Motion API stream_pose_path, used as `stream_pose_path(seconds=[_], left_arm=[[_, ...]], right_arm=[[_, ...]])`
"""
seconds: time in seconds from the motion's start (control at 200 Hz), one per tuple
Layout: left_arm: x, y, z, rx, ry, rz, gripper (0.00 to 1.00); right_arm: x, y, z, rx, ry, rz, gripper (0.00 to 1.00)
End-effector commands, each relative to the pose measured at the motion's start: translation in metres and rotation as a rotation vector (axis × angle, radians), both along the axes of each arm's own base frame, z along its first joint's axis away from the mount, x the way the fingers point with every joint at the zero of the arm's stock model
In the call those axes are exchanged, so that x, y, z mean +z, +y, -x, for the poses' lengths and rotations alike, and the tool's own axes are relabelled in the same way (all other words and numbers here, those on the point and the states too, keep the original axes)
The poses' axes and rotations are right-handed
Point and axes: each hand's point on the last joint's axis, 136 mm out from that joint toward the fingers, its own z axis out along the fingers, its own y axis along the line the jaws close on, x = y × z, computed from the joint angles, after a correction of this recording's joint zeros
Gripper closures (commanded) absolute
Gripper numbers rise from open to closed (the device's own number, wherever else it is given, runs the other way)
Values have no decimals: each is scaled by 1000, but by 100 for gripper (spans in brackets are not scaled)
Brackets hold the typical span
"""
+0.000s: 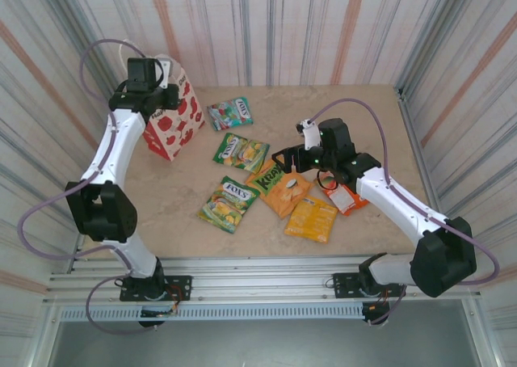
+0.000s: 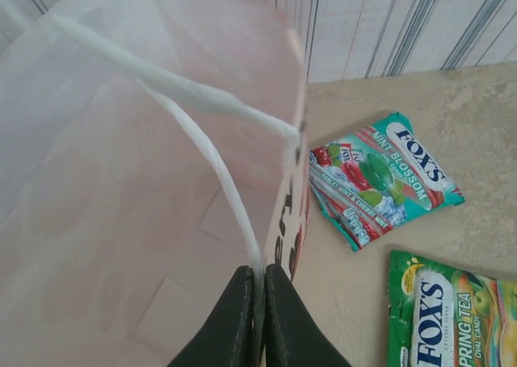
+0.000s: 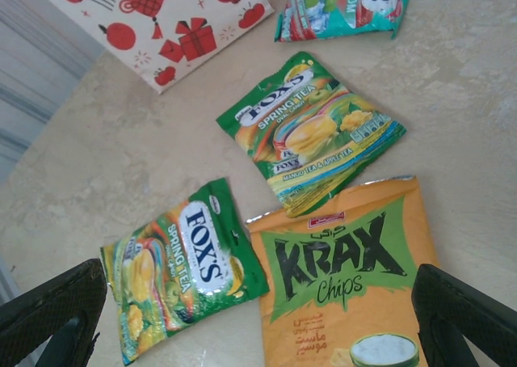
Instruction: Place the snacks into the paper bag
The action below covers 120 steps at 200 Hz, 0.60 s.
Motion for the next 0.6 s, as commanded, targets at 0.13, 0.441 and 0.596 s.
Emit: stream_pose_path(seconds=[0.13,0.441,0.596], left_arm=[[47,-1,48,6,-47,-11,90],[22,-1,103,73,99,-103,91],[5,-3,115,101,162,-131,92]], right_arm=[[15,8,3,33,-26,-22,1],[16,13,9,39,-24,-34,1],[18,14,11,36,-25,-39,1]])
